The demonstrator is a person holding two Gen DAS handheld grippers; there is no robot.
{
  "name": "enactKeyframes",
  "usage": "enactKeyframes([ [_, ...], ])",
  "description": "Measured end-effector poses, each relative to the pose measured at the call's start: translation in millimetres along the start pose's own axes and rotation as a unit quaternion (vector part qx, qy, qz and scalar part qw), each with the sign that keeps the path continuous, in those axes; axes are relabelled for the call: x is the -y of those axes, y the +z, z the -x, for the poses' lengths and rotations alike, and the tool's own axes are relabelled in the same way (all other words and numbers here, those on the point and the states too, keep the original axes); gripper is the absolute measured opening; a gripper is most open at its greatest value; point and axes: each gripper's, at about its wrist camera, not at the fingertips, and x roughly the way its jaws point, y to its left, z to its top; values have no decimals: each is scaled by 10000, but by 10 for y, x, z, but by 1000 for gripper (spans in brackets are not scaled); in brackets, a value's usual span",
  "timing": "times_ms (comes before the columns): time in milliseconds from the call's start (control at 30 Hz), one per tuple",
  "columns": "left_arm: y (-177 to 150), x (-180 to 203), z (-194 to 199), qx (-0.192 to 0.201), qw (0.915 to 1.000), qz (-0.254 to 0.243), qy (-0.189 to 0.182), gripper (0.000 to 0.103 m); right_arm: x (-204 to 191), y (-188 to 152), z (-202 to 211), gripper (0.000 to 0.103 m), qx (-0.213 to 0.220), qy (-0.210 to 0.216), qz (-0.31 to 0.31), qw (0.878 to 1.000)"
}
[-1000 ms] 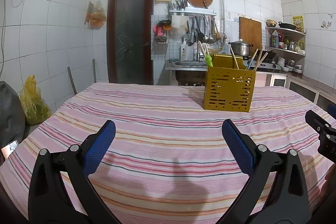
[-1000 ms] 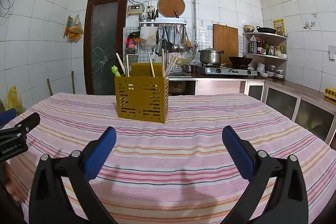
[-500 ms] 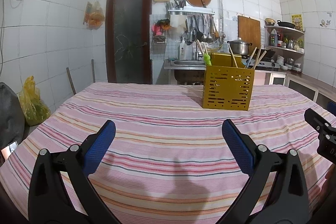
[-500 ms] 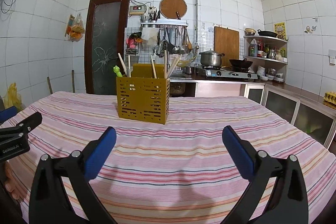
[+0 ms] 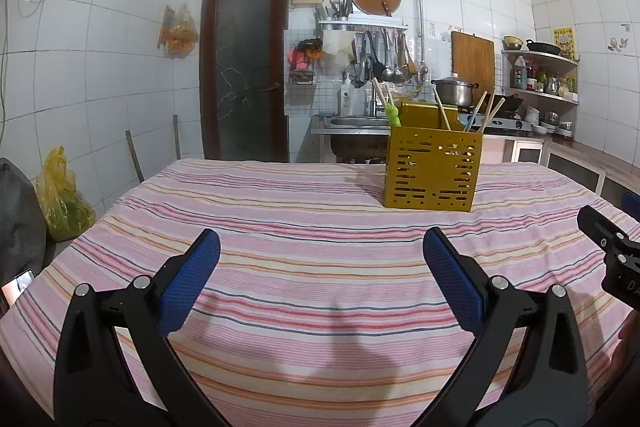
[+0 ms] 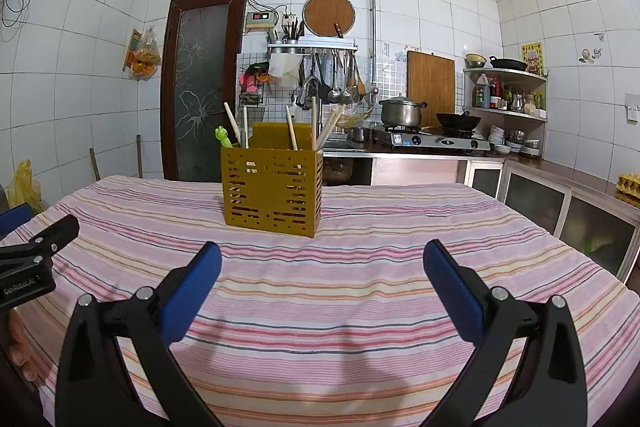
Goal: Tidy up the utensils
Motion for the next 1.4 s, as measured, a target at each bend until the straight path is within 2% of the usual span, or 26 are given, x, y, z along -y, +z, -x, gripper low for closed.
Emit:
enactKeyframes([
  [1400,-23,51,30,-25,10000,-47,72,98,8,-9,2,99,-4,-1,-5,10000],
])
